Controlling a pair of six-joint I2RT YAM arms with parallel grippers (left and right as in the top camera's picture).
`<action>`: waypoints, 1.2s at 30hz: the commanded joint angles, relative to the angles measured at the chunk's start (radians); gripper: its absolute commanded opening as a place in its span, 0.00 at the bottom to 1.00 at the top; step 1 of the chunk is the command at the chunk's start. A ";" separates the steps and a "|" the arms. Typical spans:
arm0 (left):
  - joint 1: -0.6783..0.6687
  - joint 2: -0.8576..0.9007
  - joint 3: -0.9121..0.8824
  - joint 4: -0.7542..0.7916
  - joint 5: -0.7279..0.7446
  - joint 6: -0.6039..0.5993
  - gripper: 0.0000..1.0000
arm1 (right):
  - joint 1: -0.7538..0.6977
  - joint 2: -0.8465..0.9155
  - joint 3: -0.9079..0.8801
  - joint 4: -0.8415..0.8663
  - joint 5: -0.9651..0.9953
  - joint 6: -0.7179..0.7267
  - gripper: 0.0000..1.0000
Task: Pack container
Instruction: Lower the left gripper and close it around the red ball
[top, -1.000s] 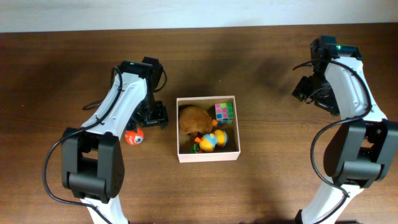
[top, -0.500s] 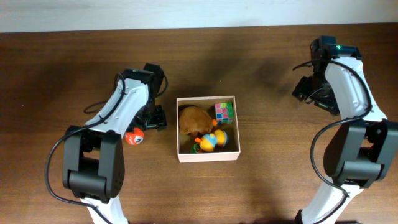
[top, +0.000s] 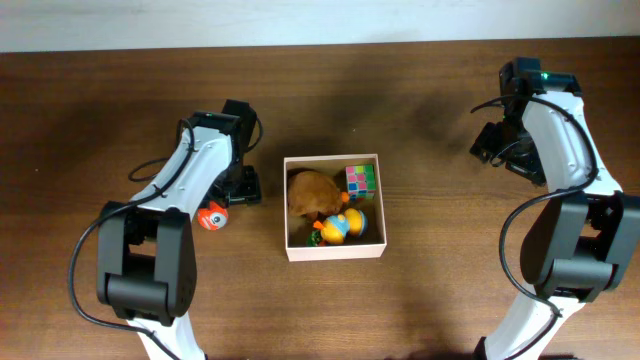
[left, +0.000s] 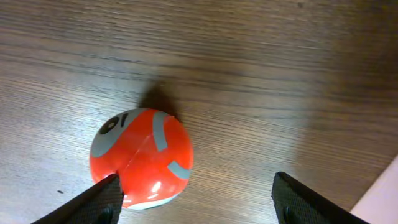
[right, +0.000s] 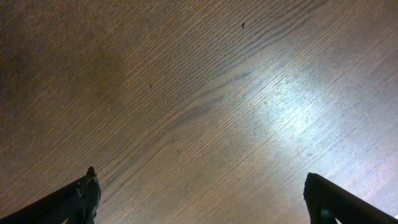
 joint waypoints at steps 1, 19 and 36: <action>0.005 0.007 0.006 -0.005 0.011 0.023 0.78 | -0.003 -0.004 0.000 0.000 0.005 0.012 0.99; 0.005 0.007 0.066 -0.077 -0.089 0.037 0.78 | -0.003 -0.004 0.000 0.000 0.005 0.012 0.99; 0.061 0.007 0.003 -0.069 -0.077 0.003 0.79 | -0.003 -0.004 0.000 0.000 0.005 0.012 0.99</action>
